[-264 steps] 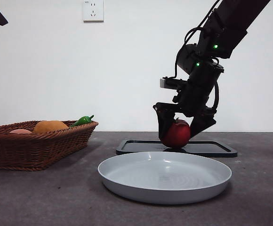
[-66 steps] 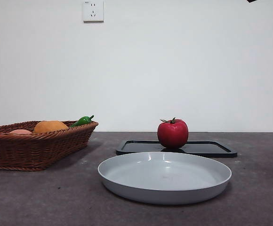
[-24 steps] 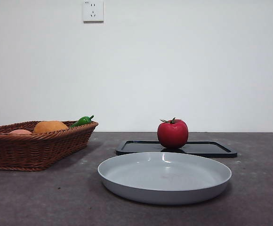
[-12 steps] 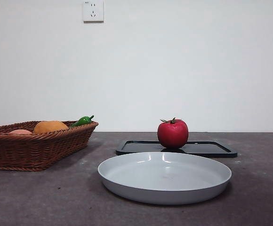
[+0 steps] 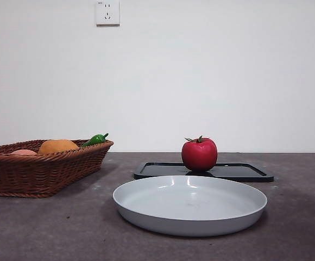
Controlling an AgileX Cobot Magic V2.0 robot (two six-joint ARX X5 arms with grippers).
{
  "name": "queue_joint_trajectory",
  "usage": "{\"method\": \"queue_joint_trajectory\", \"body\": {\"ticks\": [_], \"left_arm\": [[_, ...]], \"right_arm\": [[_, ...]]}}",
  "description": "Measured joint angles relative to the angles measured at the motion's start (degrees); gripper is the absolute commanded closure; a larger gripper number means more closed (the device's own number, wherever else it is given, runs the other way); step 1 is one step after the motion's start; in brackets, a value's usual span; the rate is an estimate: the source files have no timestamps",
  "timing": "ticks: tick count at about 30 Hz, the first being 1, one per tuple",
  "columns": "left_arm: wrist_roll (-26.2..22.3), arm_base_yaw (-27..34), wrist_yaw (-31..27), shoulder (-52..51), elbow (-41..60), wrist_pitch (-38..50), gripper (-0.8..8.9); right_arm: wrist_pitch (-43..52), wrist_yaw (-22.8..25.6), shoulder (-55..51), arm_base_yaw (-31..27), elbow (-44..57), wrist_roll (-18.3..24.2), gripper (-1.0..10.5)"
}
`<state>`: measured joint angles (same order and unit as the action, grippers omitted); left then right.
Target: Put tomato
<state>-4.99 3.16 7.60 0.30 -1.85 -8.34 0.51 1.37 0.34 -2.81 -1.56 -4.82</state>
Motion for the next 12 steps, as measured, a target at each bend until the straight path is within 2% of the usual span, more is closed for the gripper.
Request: {"method": "queue_joint_trajectory", "body": {"ticks": [12], "left_arm": [[0.0, 0.0, 0.0, 0.0, 0.0, 0.0, 8.06]], "right_arm": [[-10.3, -0.1, 0.1, 0.0, 0.6, -0.4, 9.4]]}}
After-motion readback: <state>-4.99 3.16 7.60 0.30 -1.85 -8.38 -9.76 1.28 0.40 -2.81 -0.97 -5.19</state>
